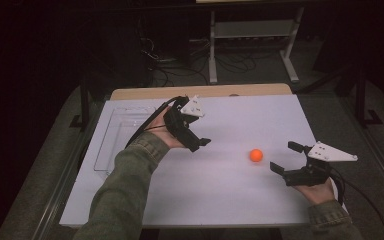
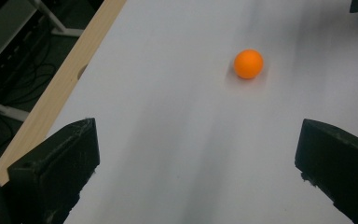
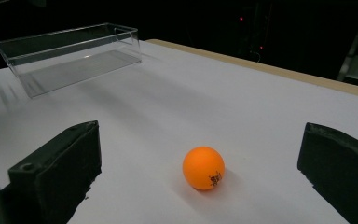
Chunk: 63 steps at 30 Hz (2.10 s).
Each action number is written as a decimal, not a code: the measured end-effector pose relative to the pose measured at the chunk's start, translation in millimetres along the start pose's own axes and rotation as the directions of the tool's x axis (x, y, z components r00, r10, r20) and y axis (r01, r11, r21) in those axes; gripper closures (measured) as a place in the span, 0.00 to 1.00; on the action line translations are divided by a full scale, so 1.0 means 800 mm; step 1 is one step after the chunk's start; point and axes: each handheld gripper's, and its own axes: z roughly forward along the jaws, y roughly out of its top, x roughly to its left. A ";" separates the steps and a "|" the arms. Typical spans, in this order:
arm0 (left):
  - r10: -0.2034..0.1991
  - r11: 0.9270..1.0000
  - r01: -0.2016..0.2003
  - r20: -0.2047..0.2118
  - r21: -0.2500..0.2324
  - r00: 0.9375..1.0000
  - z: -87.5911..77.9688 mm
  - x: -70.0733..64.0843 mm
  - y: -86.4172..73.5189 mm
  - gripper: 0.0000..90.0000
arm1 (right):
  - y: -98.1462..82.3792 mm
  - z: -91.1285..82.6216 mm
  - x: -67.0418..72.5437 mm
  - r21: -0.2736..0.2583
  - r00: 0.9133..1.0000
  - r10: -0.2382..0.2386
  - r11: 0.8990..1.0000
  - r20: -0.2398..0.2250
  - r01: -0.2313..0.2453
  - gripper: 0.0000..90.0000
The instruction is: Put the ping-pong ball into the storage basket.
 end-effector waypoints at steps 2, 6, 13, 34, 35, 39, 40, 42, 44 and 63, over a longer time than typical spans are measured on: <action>0.006 1.000 -0.006 0.002 0.004 1.000 0.003 0.000 0.002 0.00 | 0.000 0.000 0.000 0.001 1.000 0.001 1.000 0.000 -0.001 0.00; 0.014 1.000 -0.014 0.006 0.006 1.000 0.009 -0.001 0.006 0.00 | 0.000 0.000 0.001 0.001 1.000 0.002 1.000 0.000 -0.002 0.00; 0.020 1.000 -0.020 0.018 0.014 1.000 0.020 -0.003 0.010 0.00 | 0.000 -0.001 0.001 0.000 1.000 0.001 1.000 -0.003 -0.001 0.00; 0.044 0.998 -0.046 0.047 0.031 0.998 0.045 -0.006 0.023 0.00 | -0.001 -0.003 0.002 -0.002 1.000 0.002 1.000 -0.001 -0.002 0.00; 0.046 0.998 -0.047 0.049 0.034 0.998 0.046 -0.006 0.023 0.00 | -0.001 -0.003 0.002 -0.002 1.000 0.002 1.000 -0.001 -0.002 0.00; 0.052 0.998 -0.054 0.059 0.039 0.997 0.054 -0.007 0.025 0.00 | -0.001 -0.003 0.002 -0.003 1.000 0.003 1.000 0.000 -0.003 0.00; 0.051 0.998 -0.054 0.066 0.036 0.997 0.056 -0.008 0.027 0.00 | -0.001 -0.002 0.002 -0.002 1.000 0.005 1.000 -0.001 -0.005 0.00; 0.058 0.998 -0.060 0.073 0.035 0.996 0.062 -0.009 0.029 0.00 | -0.001 -0.002 0.002 -0.001 1.000 0.004 1.000 -0.002 -0.004 0.00; 0.060 0.997 -0.063 0.080 0.036 0.995 0.067 -0.010 0.031 0.00 | -0.001 -0.001 0.002 -0.001 1.000 0.005 1.000 -0.002 -0.005 0.00; 0.089 0.994 -0.097 0.128 0.060 0.988 0.105 -0.018 0.046 0.00 | -0.002 -0.002 0.003 -0.002 1.000 0.009 1.000 -0.001 -0.009 0.00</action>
